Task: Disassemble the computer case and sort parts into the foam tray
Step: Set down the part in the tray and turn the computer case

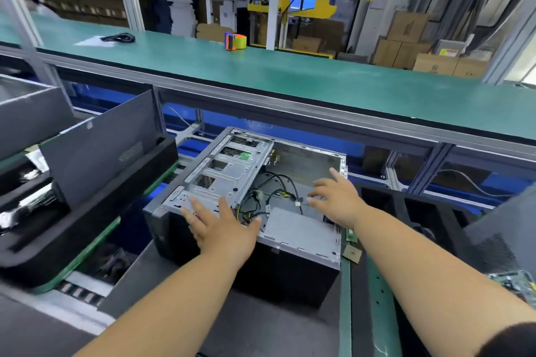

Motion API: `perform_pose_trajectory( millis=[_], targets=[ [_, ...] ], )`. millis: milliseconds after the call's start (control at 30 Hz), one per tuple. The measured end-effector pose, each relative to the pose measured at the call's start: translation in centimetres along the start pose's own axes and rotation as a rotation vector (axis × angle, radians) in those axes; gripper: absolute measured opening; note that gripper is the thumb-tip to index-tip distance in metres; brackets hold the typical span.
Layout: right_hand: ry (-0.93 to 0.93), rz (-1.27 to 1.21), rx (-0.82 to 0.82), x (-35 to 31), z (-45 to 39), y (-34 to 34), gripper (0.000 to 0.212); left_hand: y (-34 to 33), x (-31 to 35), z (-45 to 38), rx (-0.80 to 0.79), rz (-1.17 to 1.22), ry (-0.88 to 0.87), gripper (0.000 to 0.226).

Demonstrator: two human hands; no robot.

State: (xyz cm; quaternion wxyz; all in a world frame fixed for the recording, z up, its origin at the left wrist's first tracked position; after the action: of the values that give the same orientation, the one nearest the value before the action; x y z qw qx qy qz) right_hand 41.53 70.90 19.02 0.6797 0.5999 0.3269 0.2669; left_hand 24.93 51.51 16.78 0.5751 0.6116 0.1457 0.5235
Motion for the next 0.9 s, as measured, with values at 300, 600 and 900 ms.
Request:
perform_pose_trajectory(
  millis=[300,600,900],
  targets=[
    [0.014,0.074,0.093,0.1,-0.2,-1.8,0.053,0.1,-0.5,-0.7,-0.04,0.014,0.0,0.093],
    [-0.114,0.116,0.151,-3.1,1.7,-2.6,0.054,1.6,-2.7,-3.4,-0.074,0.082,-0.122,0.083],
    [-0.311,0.142,0.063,-7.7,3.5,-2.9,0.057,3.1,-4.7,-7.4,-0.17,0.065,-0.259,0.083]
  ],
)
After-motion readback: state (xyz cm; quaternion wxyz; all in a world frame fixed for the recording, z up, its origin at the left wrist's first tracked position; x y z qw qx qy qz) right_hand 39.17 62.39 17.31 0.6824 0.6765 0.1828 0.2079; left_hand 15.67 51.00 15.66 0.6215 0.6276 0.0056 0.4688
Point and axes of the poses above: each hand's wrist, its own z-axis away from the middle knuckle, its own y-axis out of the back of the hand, x = y × z, the point moved 1 cm from there along -z, towards the middle knuckle, and after that the axes turned 4 degrees about y, right-handed, at the moved point
